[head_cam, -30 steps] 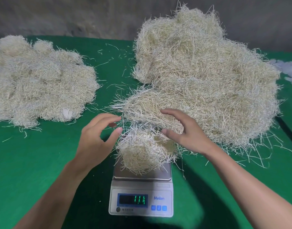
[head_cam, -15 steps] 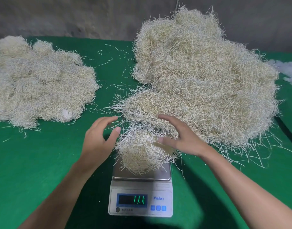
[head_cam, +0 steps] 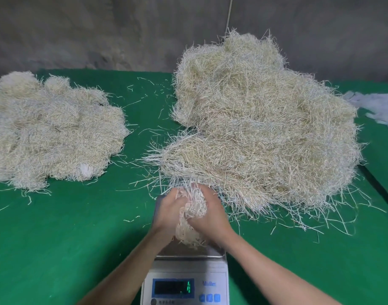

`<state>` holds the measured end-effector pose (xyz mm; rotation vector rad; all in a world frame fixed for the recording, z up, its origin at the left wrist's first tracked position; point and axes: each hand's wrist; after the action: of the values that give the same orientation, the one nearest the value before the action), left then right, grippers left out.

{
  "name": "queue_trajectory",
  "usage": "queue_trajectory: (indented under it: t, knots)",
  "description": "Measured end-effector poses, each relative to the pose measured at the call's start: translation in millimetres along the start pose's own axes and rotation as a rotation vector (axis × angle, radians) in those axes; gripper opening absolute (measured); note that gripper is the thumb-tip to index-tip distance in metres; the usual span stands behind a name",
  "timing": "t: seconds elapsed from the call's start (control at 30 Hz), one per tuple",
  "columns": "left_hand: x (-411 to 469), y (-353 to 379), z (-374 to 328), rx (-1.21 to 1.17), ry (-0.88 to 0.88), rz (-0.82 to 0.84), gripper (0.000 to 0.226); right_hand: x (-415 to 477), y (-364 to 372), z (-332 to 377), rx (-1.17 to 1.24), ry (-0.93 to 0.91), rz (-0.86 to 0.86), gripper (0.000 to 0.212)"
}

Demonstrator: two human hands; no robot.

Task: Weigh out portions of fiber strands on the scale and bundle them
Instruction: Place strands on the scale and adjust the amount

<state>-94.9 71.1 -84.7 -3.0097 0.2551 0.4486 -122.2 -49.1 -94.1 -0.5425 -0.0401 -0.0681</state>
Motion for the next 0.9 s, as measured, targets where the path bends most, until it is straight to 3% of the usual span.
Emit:
queue_trajectory:
  t: [0.1,0.2,0.23,0.3,0.37,0.43,0.5,0.57,0.6,0.67,0.77,0.9]
  knots:
    - [17,6,-40,-0.579,-0.091,0.007,0.027,29,-26,24,0.178,-0.042,-0.180,0.071]
    - [37,17,-80,-0.680,-0.244,0.139,0.075,51,-51,56,0.239,-0.135,-0.262,0.065]
    - [41,22,-92,-0.698,-0.289,0.216,0.077,55,-57,64,0.207,-0.176,-0.252,0.064]
    - [48,31,-116,-0.754,-0.305,0.278,0.059,59,-63,71,0.067,-0.203,-0.182,0.058]
    - [59,37,-128,-0.701,-0.311,0.160,0.033,57,-62,72,-0.007,-0.230,-0.089,0.057]
    - [64,45,-123,-0.548,-0.267,0.022,0.030,54,-58,75,0.081,-0.278,-0.035,0.050]
    - [55,62,-121,-0.436,-0.187,0.002,0.027,70,-74,81,0.216,-0.186,-0.196,0.045]
    - [48,79,-127,-0.287,-0.124,-0.041,0.012,91,-97,80,0.248,-0.108,-0.340,0.062]
    - [49,83,-133,-0.270,-0.101,-0.023,0.018,98,-103,77,0.245,-0.104,-0.336,0.067]
    - [61,77,-140,-0.371,-0.043,0.050,0.029,97,-94,73,0.205,-0.169,-0.209,0.048]
    - [78,76,-138,-0.429,0.023,-0.017,0.029,88,-73,68,0.073,-0.203,-0.122,0.038]
    - [75,97,-130,-0.339,0.043,0.046,0.019,122,-108,59,0.144,-0.066,-0.155,0.065]
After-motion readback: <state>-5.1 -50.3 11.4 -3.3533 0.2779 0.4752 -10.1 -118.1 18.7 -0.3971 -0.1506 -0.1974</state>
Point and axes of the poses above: each hand's wrist, its own x-axis towards the middle knuckle, its own y-axis out of the palm, z = x × y, and after that the axes turned 5 degrees about -y, right-handed
